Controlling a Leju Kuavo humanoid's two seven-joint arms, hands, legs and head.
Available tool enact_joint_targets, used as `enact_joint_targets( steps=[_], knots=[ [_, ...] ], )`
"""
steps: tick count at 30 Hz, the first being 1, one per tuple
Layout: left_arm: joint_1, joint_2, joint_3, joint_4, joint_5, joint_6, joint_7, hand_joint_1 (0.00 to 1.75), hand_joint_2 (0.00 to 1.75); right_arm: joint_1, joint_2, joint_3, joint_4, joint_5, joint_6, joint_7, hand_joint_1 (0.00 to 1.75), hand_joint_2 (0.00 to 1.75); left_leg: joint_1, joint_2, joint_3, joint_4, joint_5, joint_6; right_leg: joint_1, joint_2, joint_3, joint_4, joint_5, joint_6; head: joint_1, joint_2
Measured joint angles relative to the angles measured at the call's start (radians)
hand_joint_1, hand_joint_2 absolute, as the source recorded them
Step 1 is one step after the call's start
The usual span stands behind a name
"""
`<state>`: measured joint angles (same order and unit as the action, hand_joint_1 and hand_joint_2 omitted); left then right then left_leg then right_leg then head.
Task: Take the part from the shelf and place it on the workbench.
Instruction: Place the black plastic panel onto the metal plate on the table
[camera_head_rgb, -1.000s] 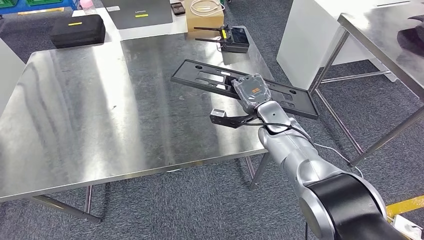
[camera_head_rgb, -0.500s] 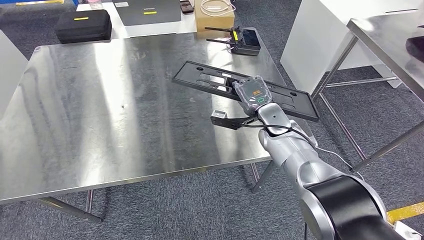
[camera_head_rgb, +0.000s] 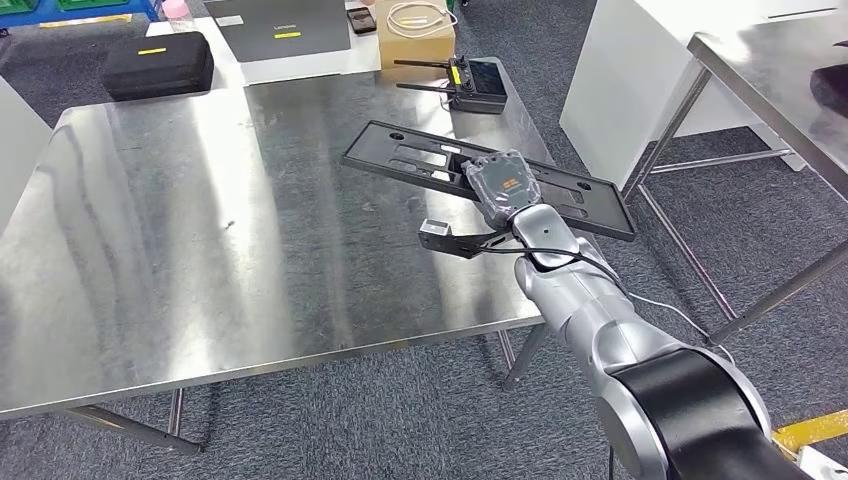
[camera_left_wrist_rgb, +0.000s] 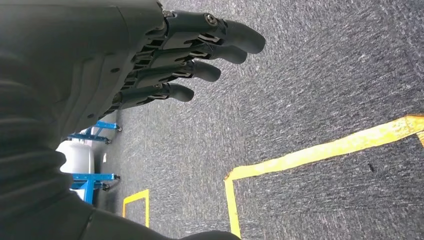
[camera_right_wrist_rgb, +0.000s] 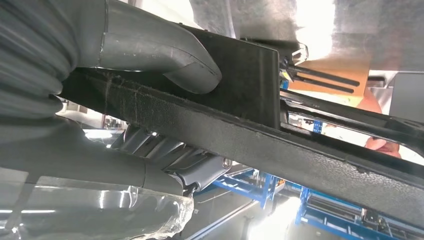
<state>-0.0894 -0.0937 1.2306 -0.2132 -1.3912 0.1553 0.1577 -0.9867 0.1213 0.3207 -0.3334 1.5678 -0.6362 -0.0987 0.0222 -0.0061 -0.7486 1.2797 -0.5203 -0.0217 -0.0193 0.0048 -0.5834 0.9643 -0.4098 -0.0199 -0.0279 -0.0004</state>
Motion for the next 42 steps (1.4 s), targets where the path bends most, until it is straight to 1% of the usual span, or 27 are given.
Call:
enact_joint_targets(
  steps=[1,2,3,4,5,6,8,10,13,17,19,24,36,42],
  knots=[
    [0.0,0.001,-0.001,0.0,-0.002,-0.002,0.0,0.0,1.75,0.001,0.0,0.0,0.0,0.0,-0.001,0.0,1.75,1.75,0.001,0.001,0.016,-0.043,0.033,0.0,0.0,0.001,0.003,0.001,-0.003,0.001,0.0,0.0],
    [0.0,0.001,-0.002,0.0,-0.004,-0.003,-0.001,0.0,1.75,0.001,0.0,-0.001,0.0,0.0,-0.002,0.001,1.75,1.75,0.002,0.002,0.047,-0.113,0.075,0.002,0.0,0.002,0.007,0.002,-0.006,0.003,0.0,0.0],
    [0.0,0.002,-0.004,0.0,-0.006,-0.003,-0.001,0.0,1.75,0.0,0.0,-0.002,0.0,0.0,-0.003,0.002,1.75,1.75,0.001,0.003,0.08,-0.183,0.105,0.006,0.002,0.004,0.01,0.003,-0.01,0.007,0.0,0.0],
    [0.0,0.003,-0.006,0.0,-0.007,-0.003,-0.001,0.0,1.75,-0.001,0.0,-0.004,0.0,0.0,-0.005,0.002,1.75,1.75,0.0,0.002,0.105,-0.236,0.125,0.011,0.005,0.004,0.011,0.003,-0.013,0.011,0.001,0.0],
    [0.0,0.004,-0.007,0.0,-0.008,-0.003,-0.001,0.0,1.75,-0.002,-0.001,-0.005,0.0,0.0,-0.006,0.003,1.75,1.75,-0.001,0.002,0.119,-0.266,0.132,0.015,0.01,0.005,0.009,0.005,-0.015,0.013,0.001,0.0],
    [0.0,0.004,-0.009,0.0,-0.008,-0.003,0.0,0.0,1.75,-0.002,-0.001,-0.007,0.0,0.0,-0.007,0.004,1.75,1.75,-0.004,0.001,0.122,-0.275,0.129,0.017,0.015,0.005,0.007,0.007,-0.017,0.013,0.002,0.0],
    [0.0,0.004,-0.01,0.0,-0.009,0.0,0.003,0.0,1.75,-0.001,-0.002,-0.01,0.0,0.0,-0.008,0.005,1.75,1.75,-0.008,0.0,0.12,-0.277,0.133,0.02,0.018,0.004,0.005,0.01,-0.019,0.012,0.003,0.0],
    [0.0,0.004,-0.011,0.0,-0.009,0.003,0.005,0.0,1.75,0.0,-0.002,-0.013,0.0,0.0,-0.008,0.006,1.75,1.75,-0.015,-0.002,0.118,-0.277,0.133,0.022,0.016,0.003,0.004,0.009,-0.018,0.012,0.003,0.0],
    [0.0,0.005,-0.015,0.0,-0.009,0.007,0.008,0.0,1.75,0.0,-0.002,-0.016,0.0,0.0,-0.008,0.006,1.75,1.75,-0.022,-0.004,0.118,-0.277,0.132,0.03,0.016,0.001,0.004,0.006,-0.017,0.015,0.003,0.0],
    [0.0,0.005,-0.017,0.0,-0.01,0.009,0.011,0.0,1.75,0.0,-0.002,-0.016,0.0,0.0,-0.008,0.006,1.75,1.75,-0.025,-0.004,0.117,-0.276,0.132,0.039,0.016,0.001,0.004,0.002,-0.015,0.03,0.003,0.0],
    [0.0,0.006,-0.018,0.0,-0.01,0.01,0.014,0.0,1.75,0.0,-0.001,-0.016,0.0,0.0,-0.008,0.006,1.75,1.75,-0.026,-0.004,0.117,-0.276,0.133,0.041,0.014,0.001,0.005,0.002,-0.015,0.032,0.003,0.0],
    [0.0,0.006,-0.019,0.0,-0.011,0.011,0.02,0.0,1.75,-0.001,0.002,-0.014,0.0,0.0,-0.008,0.005,1.75,1.75,-0.027,-0.004,0.117,-0.276,0.135,0.044,0.013,0.001,0.005,0.002,-0.013,0.034,0.003,0.0],
    [0.0,0.006,-0.019,0.0,-0.011,0.014,0.022,0.0,1.75,-0.002,0.004,-0.013,0.0,0.0,-0.008,0.002,1.75,1.75,-0.027,-0.004,0.117,-0.276,0.135,0.044,0.013,0.001,0.005,0.002,-0.013,0.034,0.003,0.0],
    [0.0,0.003,-0.019,0.0,0.002,0.002,-0.04,0.0,1.75,-0.011,0.002,-0.012,0.0,0.0,-0.008,-0.004,1.75,1.75,-0.026,-0.004,0.118,-0.276,0.135,0.044,0.013,0.001,0.004,0.002,-0.013,0.034,0.003,0.0]
  ],
)
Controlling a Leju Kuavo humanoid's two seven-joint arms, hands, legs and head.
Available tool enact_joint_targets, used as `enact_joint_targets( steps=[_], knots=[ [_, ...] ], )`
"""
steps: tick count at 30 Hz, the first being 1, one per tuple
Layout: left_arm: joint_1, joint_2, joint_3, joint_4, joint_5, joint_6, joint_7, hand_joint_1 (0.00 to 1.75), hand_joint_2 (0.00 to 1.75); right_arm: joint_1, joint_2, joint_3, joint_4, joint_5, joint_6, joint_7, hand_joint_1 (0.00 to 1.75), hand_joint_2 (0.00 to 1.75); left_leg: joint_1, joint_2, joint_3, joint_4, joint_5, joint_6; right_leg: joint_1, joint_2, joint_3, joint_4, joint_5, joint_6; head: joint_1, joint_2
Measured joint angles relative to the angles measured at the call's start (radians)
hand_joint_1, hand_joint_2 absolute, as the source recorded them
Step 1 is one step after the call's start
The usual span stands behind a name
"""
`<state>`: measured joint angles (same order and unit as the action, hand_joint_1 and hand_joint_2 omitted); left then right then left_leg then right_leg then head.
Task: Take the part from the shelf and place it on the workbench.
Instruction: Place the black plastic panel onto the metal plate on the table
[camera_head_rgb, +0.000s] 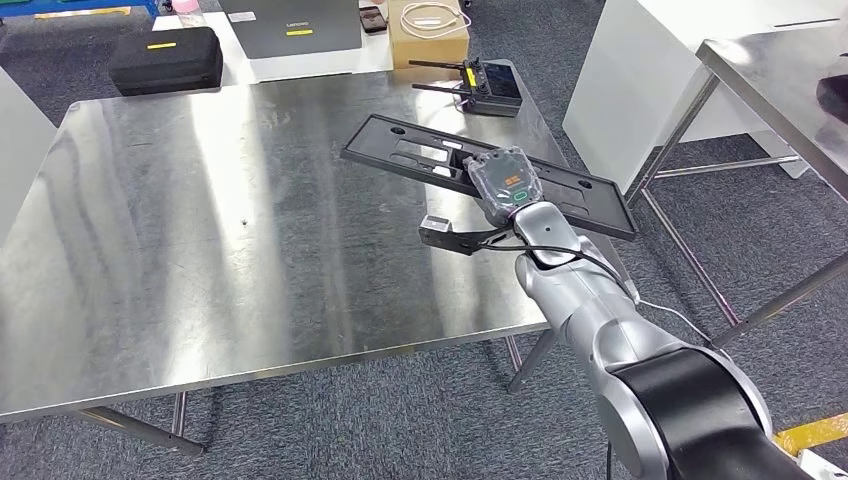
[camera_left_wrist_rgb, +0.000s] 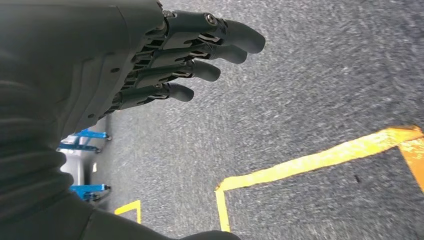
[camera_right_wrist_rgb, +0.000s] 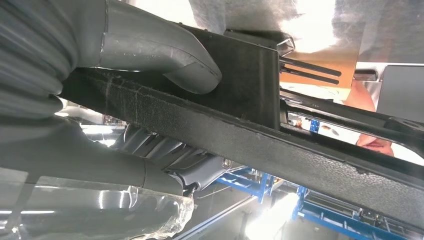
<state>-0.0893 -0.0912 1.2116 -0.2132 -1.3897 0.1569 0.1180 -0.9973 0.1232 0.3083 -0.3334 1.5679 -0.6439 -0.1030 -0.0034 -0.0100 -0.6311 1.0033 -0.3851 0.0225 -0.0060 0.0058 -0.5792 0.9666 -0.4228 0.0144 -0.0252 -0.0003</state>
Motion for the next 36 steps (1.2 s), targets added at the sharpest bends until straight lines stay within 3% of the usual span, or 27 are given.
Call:
enact_joint_targets(
  steps=[6,9,10,13,15,19,36],
  knots=[
    [0.0,-0.006,0.0,0.0,0.002,-0.002,-0.018,0.0,1.75,-0.004,-0.001,0.005,0.0,0.0,0.004,-0.001,1.75,1.75,0.0,0.0,0.0,0.0,0.0,0.0,0.0,0.0,0.0,0.0,0.0,0.0,0.0,0.0],
    [0.0,-0.007,0.0,0.0,0.006,-0.003,-0.033,0.0,1.75,-0.008,-0.004,0.015,0.0,0.0,0.012,0.009,0.44,1.75,0.0,0.0,0.0,0.0,0.0,0.0,0.0,0.0,0.0,0.0,0.0,0.0,0.0,0.0],
    [0.0,-0.007,0.0,0.0,0.007,-0.006,-0.034,0.0,1.75,-0.01,-0.005,0.019,0.0,0.0,0.016,0.012,0.0,1.31,0.0,0.0,0.0,0.0,0.0,0.0,0.0,0.0,0.0,0.0,0.0,0.0,0.0,0.0],
    [0.0,-0.007,0.0,0.0,0.002,-0.006,-0.016,0.0,1.75,-0.02,-0.009,0.033,0.0,0.0,0.034,0.019,0.0,0.0,0.0,0.0,0.0,0.0,0.0,0.0,0.0,0.0,0.0,0.0,0.0,0.0,0.0,0.0],
    [0.0,-0.007,0.0,0.0,-0.007,-0.003,-0.002,0.0,1.75,-0.029,-0.011,0.039,0.0,-0.001,0.048,0.024,0.0,0.0,0.0,0.0,0.0,0.0,0.0,0.0,0.0,0.0,0.0,0.0,0.0,0.0,0.0,0.0],
    [0.0,-0.007,-0.001,0.0,-0.017,0.0,0.007,0.0,0.0,-0.043,-0.011,0.04,0.0,-0.013,0.068,0.028,0.0,0.0,0.0,0.0,0.0,0.0,0.0,0.0,0.0,0.0,0.0,0.0,0.0,0.0,0.0,0.0],
    [0.001,-0.007,-0.029,0.0,-0.064,-0.01,0.034,0.0,0.0,-0.059,-0.035,-0.005,0.0,-0.051,0.087,0.037,0.0,0.0,0.0,0.0,0.001,0.0,0.0,0.0,0.0,0.0,0.0,0.0,0.0,0.0,0.0,0.0]
  ],
)
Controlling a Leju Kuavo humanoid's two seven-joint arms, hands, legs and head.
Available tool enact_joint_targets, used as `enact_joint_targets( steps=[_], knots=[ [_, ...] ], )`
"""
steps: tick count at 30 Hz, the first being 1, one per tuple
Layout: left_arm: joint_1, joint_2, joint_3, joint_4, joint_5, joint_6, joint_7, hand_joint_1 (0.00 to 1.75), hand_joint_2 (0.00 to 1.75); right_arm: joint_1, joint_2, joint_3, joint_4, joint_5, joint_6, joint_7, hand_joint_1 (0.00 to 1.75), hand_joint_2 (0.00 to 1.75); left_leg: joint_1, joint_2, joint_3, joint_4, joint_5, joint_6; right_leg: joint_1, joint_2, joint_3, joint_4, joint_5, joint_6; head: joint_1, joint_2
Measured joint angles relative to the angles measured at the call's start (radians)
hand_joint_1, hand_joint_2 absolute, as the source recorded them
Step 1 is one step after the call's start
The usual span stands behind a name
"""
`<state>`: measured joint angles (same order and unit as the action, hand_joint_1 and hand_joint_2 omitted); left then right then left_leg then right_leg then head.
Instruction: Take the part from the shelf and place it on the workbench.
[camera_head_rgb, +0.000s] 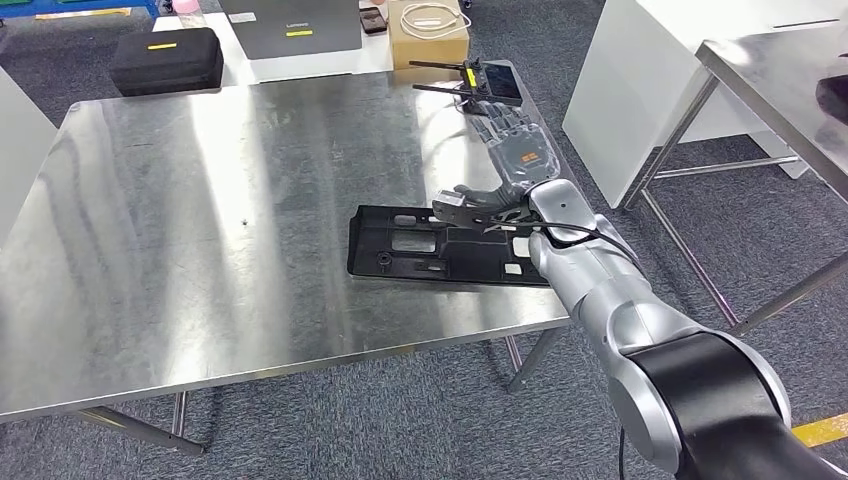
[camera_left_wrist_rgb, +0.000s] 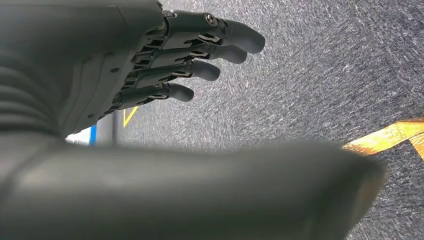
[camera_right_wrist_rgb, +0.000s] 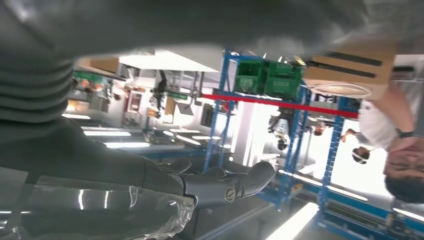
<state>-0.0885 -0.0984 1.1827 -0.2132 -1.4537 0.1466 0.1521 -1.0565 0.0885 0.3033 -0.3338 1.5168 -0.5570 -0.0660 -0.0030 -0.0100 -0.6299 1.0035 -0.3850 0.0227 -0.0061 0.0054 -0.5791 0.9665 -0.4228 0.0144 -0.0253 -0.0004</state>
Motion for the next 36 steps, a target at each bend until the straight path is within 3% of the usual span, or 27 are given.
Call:
enact_joint_targets(
  steps=[13,14,16,17,18,20,24,28,36],
  knots=[
    [0.0,0.0,-0.01,0.0,0.005,0.021,-0.017,0.0,0.0,0.046,-0.079,-0.096,0.0,0.014,-0.043,0.032,0.0,0.0,0.0,0.0,0.0,0.0,0.0,0.0,0.0,-0.001,0.0,0.0,0.0,0.0,0.0,0.0],
    [0.001,0.0,-0.01,0.0,0.006,0.021,-0.017,0.0,0.44,0.047,-0.081,-0.098,0.0,0.016,-0.043,0.032,0.0,0.0,0.0,0.0,0.0,0.0,0.0,0.0,0.0,-0.001,0.0,0.0,0.0,0.0,0.0,0.0],
    [0.001,0.0,-0.009,0.0,0.007,0.022,-0.018,0.0,1.31,0.049,-0.085,-0.104,0.0,0.019,-0.041,0.033,0.0,0.87,0.0,0.0,0.0,0.0,0.0,0.0,0.0,-0.001,0.0,0.0,0.0,0.0,0.0,0.0],
    [0.001,0.0,-0.009,0.0,0.009,0.021,-0.021,0.0,1.31,0.05,-0.087,-0.105,0.0,0.023,-0.036,0.038,0.0,1.31,0.0,0.0,0.0,0.0,0.0,0.0,0.0,-0.001,0.0,0.0,0.0,0.0,0.0,0.0],
    [0.001,0.0,-0.009,0.0,0.011,0.019,-0.024,0.0,0.87,0.051,-0.089,-0.106,0.0,0.028,-0.027,0.046,0.0,1.75,0.0,0.0,0.0,0.0,0.0,0.0,0.0,-0.001,0.0,0.0,0.0,0.0,0.0,0.0],
    [0.001,-0.001,-0.009,0.0,0.013,0.007,-0.033,0.0,0.0,0.055,-0.099,-0.106,0.0,0.04,0.004,0.071,0.0,1.75,0.0,0.0,0.0,0.0,0.0,0.0,0.0,-0.002,0.0,0.0,0.0,0.0,0.0,0.0],
    [0.001,-0.003,-0.009,0.0,0.014,-0.029,-0.037,0.0,0.0,0.07,-0.139,-0.103,0.0,0.048,0.065,0.162,0.0,1.75,0.0,-0.001,0.0,0.0,0.0,0.0,0.0,-0.004,0.0,0.0,0.0,0.0,0.0,0.0],
    [0.001,-0.011,-0.009,0.0,0.011,-0.064,-0.023,0.0,1.75,0.114,-0.218,-0.097,0.0,0.05,0.079,0.284,0.0,1.75,0.0,-0.004,0.001,0.0,-0.001,0.001,-0.001,-0.006,0.001,-0.001,0.0,0.0,0.0,0.0],
    [0.007,-0.042,-0.019,0.0,-0.018,-0.069,-0.065,0.0,1.75,0.31,-0.376,-0.139,-0.004,0.042,0.0,0.362,0.0,1.75,-0.004,-0.013,0.003,0.001,-0.004,0.007,-0.004,-0.013,0.005,-0.002,-0.005,0.007,0.0,0.0]
  ],
)
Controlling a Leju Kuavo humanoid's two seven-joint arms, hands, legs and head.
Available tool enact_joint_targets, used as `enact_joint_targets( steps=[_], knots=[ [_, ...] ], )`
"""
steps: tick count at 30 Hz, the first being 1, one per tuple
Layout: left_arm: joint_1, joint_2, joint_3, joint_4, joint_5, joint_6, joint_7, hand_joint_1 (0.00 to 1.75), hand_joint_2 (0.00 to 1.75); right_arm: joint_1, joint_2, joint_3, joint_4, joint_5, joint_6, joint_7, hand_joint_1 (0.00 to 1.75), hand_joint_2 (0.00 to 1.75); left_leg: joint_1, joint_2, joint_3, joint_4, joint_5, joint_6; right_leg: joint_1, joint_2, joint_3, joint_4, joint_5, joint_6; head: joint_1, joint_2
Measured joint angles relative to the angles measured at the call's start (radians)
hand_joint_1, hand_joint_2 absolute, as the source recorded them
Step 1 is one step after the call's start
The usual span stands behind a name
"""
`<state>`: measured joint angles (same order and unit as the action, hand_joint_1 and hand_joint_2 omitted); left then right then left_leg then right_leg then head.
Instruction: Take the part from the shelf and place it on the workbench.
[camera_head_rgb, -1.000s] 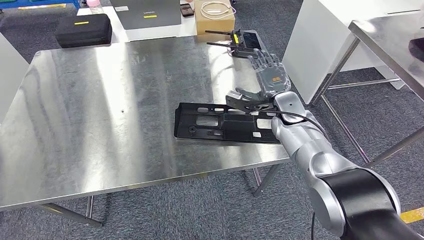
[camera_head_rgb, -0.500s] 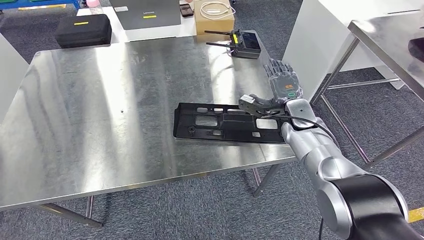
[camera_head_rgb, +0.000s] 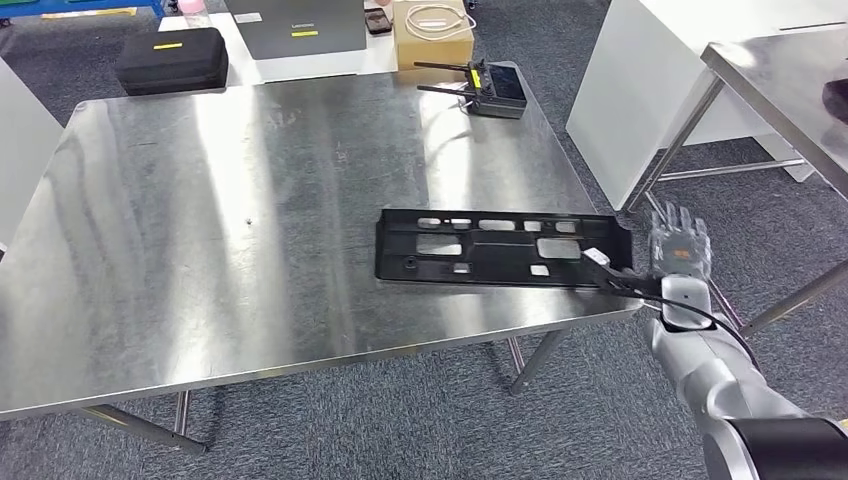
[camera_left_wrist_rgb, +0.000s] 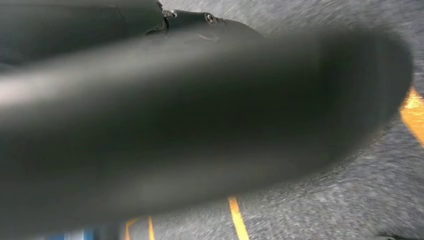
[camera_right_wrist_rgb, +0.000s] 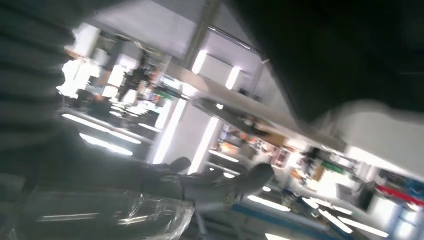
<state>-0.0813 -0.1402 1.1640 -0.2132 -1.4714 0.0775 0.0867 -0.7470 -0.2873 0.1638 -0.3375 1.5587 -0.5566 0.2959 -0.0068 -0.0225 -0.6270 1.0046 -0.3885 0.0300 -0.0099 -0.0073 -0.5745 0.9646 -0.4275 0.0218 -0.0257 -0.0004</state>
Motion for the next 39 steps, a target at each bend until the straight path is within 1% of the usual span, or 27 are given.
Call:
enact_joint_targets(
  steps=[4,8,11,13,15,19,22,24,26,29,31,33,35,37,39],
  knots=[
    [0.008,-0.018,-0.025,0.0,-0.017,-0.003,-0.056,0.0,1.75,0.111,-0.087,-0.083,-0.027,0.002,-0.032,0.016,0.0,1.75,0.0,-0.007,0.005,0.0,-0.003,0.004,0.0,-0.008,0.005,-0.001,-0.005,0.005,0.0,0.0],
    [0.011,-0.026,-0.047,0.0,-0.022,-0.031,-0.107,0.0,1.75,0.234,-0.178,-0.199,-0.061,0.003,-0.011,-0.022,0.0,1.75,-0.002,-0.01,0.005,0.0,-0.004,0.006,0.0,-0.01,0.011,-0.001,-0.006,0.008,0.0,0.0],
    [0.014,-0.029,-0.066,0.0,-0.027,-0.059,-0.114,0.0,1.75,0.364,-0.239,-0.309,-0.109,0.006,0.019,-0.045,0.0,1.75,-0.004,-0.012,0.004,0.0,-0.005,0.008,0.0,-0.012,0.013,-0.001,-0.007,0.01,0.0,0.0],
    [0.018,-0.03,-0.08,0.0,-0.029,-0.058,-0.114,0.0,1.75,0.445,-0.264,-0.381,-0.154,0.008,0.038,-0.054,0.0,1.75,-0.006,-0.011,0.004,0.0,-0.007,0.01,-0.001,-0.012,0.013,-0.001,-0.007,0.01,0.0,0.0],
    [0.019,-0.031,-0.091,0.0,-0.029,-0.057,-0.114,0.0,1.75,0.501,-0.278,-0.436,-0.192,0.01,0.055,-0.057,0.0,1.75,-0.006,-0.008,0.004,0.0,-0.008,0.011,-0.001,-0.008,0.012,-0.001,-0.007,0.01,0.0,0.0],
    [0.019,-0.032,-0.105,0.0,-0.03,-0.056,-0.114,0.0,1.75,0.551,-0.293,-0.48,-0.243,0.01,0.076,-0.047,0.0,1.75,-0.006,-0.001,0.006,0.0,-0.009,0.012,-0.002,-0.001,0.011,-0.001,-0.007,0.01,0.0,0.0],
    [0.019,-0.032,-0.107,0.0,-0.029,-0.041,-0.12,0.0,1.75,0.558,-0.303,-0.479,-0.271,0.01,0.091,-0.029,0.0,1.75,-0.007,0.0,0.006,0.0,-0.009,0.012,-0.003,-0.001,0.012,-0.001,-0.007,0.011,0.0,0.0],
    [0.02,-0.032,-0.107,0.0,-0.029,-0.02,-0.128,0.0,1.75,0.525,-0.318,-0.452,-0.284,0.01,0.104,-0.022,0.0,1.75,-0.008,0.002,0.005,-0.001,-0.008,0.013,-0.003,0.001,0.013,0.0,-0.006,0.011,0.0,0.0],
    [0.019,-0.03,-0.106,0.0,-0.029,-0.005,-0.132,0.0,1.75,0.43,-0.338,-0.396,-0.286,0.011,0.112,-0.036,0.0,1.75,-0.01,0.01,0.005,-0.001,-0.008,0.013,-0.004,0.008,0.011,0.001,-0.003,0.013,0.0,0.0],
    [0.012,-0.029,-0.105,0.0,-0.027,0.001,-0.128,0.0,1.75,0.204,-0.36,-0.297,-0.282,0.01,0.134,-0.099,0.0,1.75,-0.013,0.023,0.006,-0.001,-0.005,0.015,-0.008,0.021,0.004,0.002,0.002,0.015,-0.001,0.0],
    [0.008,-0.03,-0.103,0.0,-0.027,-0.005,-0.12,0.0,0.87,0.063,-0.375,-0.252,-0.287,-0.006,0.175,-0.156,0.0,1.75,-0.013,0.021,0.006,0.0,-0.002,0.016,-0.01,0.02,0.0,0.002,0.003,0.016,0.0,0.0],
    [0.008,-0.032,-0.098,0.0,-0.024,-0.023,-0.113,0.0,0.0,-0.016,-0.395,-0.237,-0.319,-0.058,0.232,-0.198,0.0,1.75,-0.012,0.01,0.006,0.0,0.0,0.017,-0.01,0.009,-0.004,0.002,0.001,0.017,0.0,0.0],
    [0.011,-0.035,-0.089,0.0,-0.022,-0.044,-0.115,0.0,0.0,-0.023,-0.416,-0.25,-0.378,-0.132,0.265,-0.218,0.0,1.75,-0.011,-0.003,0.006,0.0,0.0,0.017,-0.01,-0.004,-0.003,0.002,-0.003,0.018,0.0,0.0],
    [0.015,-0.039,-0.08,0.0,-0.02,-0.055,-0.127,0.0,0.0,0.022,-0.43,-0.285,-0.436,-0.201,0.262,-0.236,0.0,1.75,-0.011,-0.01,0.005,0.0,0.0,0.017,-0.009,-0.011,0.005,0.002,-0.005,0.019,0.0,0.0],
    [0.017,-0.046,-0.073,0.0,-0.019,-0.057,-0.141,0.0,0.87,0.099,-0.431,-0.334,-0.489,-0.25,0.24,-0.256,0.0,1.75,-0.012,-0.012,0.004,0.0,-0.001,0.018,-0.008,-0.013,0.011,0.002,-0.005,0.02,0.0,0.0]
  ],
)
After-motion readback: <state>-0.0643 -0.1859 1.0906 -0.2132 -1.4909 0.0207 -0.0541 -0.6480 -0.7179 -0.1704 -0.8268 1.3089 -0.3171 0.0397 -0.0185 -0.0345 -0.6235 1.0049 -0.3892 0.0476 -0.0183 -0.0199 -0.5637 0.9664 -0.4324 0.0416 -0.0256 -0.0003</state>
